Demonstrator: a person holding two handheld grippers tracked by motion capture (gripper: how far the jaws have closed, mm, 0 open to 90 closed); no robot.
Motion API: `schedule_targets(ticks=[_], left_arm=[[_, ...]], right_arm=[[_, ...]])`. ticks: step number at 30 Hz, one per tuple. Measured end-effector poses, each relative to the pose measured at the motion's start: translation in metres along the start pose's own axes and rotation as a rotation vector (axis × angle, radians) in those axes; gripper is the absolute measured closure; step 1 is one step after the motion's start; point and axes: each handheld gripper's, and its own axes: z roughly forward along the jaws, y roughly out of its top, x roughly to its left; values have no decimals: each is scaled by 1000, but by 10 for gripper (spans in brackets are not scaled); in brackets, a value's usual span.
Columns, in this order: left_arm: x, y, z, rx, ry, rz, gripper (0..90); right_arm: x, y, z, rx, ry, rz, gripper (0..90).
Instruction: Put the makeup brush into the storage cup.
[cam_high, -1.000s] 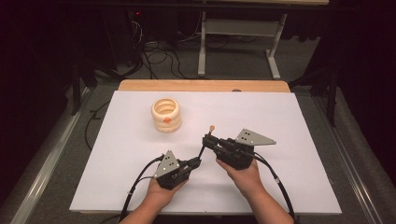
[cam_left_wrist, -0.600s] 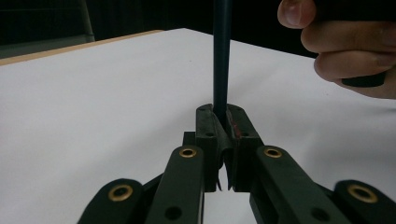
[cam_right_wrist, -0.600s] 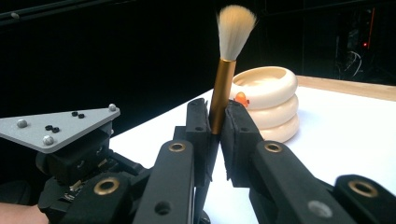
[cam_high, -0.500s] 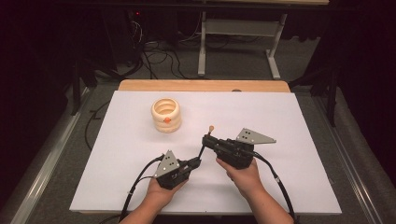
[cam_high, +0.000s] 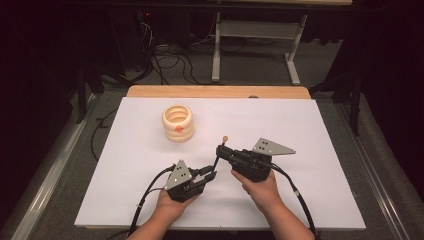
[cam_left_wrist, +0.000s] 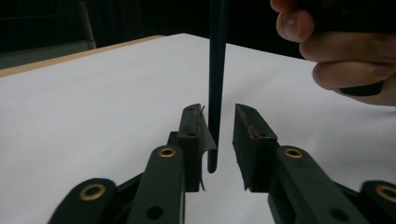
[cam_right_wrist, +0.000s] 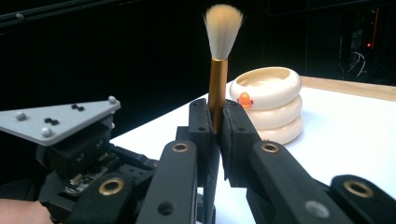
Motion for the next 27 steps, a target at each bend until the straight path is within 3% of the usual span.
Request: schedule_targets(ticks=[8, 15, 27], left_arm=[[-3, 8, -1, 3, 4, 15, 610], [-4, 15, -5, -9, 4, 18, 608], [-1, 16, -5, 3, -9, -19, 608]], right_arm=[[2, -2, 1, 20, -6, -48, 864], [7, -5, 3, 47, -19, -85, 864], [12, -10, 8, 86, -9, -120, 864]])
